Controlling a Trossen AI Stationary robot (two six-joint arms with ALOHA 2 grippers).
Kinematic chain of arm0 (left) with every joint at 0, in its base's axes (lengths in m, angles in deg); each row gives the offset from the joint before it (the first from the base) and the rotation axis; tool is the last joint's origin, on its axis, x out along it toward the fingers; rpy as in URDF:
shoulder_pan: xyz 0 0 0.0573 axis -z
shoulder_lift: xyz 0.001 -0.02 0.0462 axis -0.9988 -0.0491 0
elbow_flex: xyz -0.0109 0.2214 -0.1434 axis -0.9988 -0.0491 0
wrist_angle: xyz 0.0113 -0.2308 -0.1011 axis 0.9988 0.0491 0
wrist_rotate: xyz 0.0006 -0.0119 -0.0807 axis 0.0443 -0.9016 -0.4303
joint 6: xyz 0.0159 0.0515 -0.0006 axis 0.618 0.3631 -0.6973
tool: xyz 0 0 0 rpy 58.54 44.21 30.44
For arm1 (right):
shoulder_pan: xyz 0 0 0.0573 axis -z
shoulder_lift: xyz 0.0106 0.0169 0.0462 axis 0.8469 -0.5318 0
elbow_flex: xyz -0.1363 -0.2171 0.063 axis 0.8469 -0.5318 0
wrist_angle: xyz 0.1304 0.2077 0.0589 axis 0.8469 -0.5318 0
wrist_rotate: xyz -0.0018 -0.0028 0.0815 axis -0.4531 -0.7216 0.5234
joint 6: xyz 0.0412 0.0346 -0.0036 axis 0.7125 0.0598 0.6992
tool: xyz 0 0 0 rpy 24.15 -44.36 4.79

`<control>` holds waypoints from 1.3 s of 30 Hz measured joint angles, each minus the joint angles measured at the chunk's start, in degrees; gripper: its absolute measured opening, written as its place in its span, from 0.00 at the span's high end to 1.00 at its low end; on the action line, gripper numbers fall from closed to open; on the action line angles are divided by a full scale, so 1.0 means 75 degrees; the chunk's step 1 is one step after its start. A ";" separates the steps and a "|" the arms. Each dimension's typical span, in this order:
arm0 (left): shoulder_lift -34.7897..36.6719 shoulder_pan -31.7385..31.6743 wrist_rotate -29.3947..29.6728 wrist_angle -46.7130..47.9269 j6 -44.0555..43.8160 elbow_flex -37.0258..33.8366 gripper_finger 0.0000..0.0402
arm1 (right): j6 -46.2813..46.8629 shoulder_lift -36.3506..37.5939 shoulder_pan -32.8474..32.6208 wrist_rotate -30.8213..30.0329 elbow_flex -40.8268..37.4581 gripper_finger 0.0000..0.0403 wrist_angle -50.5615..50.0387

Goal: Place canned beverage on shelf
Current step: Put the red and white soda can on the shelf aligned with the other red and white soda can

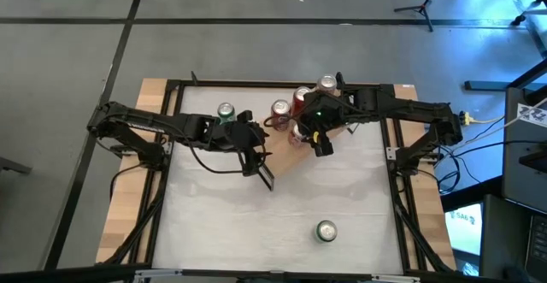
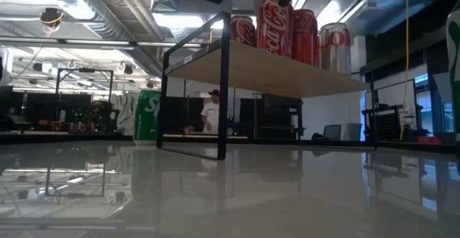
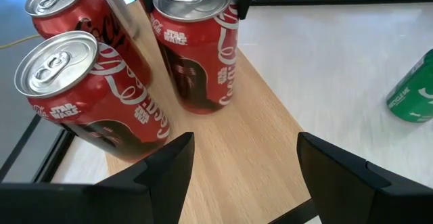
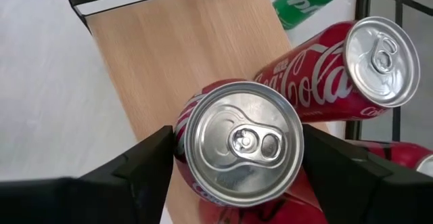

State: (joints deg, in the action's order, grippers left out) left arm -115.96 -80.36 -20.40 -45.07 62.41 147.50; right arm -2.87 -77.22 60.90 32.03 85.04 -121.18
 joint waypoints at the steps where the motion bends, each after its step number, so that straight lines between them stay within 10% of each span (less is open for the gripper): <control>1: 0.0000 0.0000 0.0000 0.0000 0.0000 0.0000 0.38 | 0.0000 0.0000 0.0000 0.0047 0.0000 0.28 0.0000; 39: -0.0005 0.0000 0.0000 -0.0003 0.0000 0.0000 0.38 | 0.0017 0.0000 0.0000 0.0454 0.0000 0.28 -0.0026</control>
State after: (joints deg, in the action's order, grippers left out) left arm -115.99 -80.36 -20.40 -45.09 62.41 147.50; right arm -2.74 -77.22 60.90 35.44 85.04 -121.37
